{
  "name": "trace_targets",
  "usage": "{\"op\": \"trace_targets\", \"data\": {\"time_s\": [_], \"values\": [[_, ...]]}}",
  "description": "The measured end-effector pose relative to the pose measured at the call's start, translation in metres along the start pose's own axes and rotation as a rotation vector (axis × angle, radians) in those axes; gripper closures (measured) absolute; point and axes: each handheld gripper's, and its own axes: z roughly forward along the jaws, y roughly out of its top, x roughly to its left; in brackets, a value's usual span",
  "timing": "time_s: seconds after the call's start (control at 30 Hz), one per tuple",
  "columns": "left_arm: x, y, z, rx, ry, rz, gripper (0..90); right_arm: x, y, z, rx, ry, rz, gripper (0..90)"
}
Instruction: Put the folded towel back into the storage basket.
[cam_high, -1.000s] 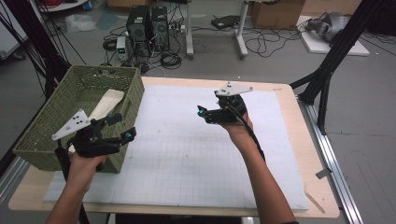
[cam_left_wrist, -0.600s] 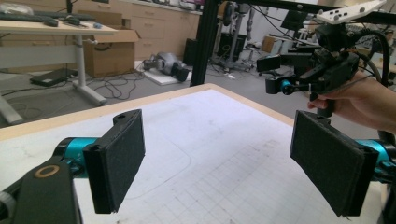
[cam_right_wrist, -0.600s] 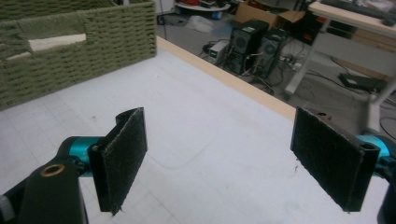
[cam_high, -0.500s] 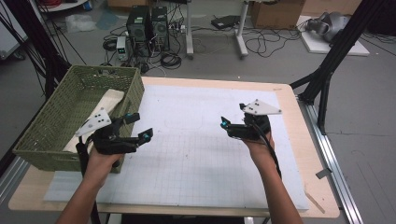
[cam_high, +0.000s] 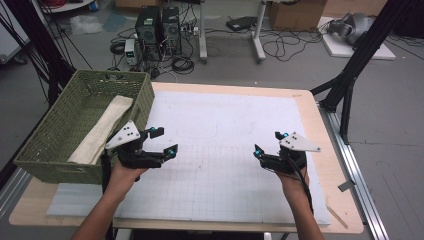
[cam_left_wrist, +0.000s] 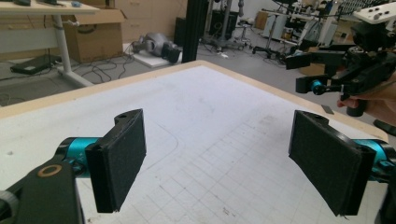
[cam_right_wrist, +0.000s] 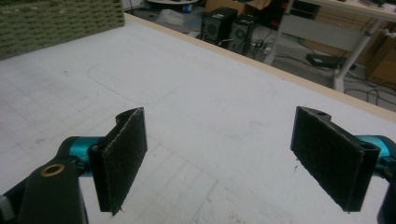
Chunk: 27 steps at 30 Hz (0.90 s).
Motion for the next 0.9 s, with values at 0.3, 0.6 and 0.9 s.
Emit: {"op": "trace_targets", "data": {"time_s": [0.3, 0.6, 0.9], "values": [[-0.002, -0.017, 0.016, 0.010, -0.002, 0.018, 19.3, -0.010, -0.033, -0.010, 0.000, -0.063, 0.029, 17.4], [-0.001, -0.038, 0.030, 0.041, -0.005, 0.045, 19.2, -0.015, -0.051, -0.014, 0.018, -0.070, 0.052, 17.4], [0.000, -0.047, 0.036, 0.073, 0.010, 0.038, 19.3, -0.018, -0.057, -0.015, 0.035, -0.076, 0.083, 17.4]]}}
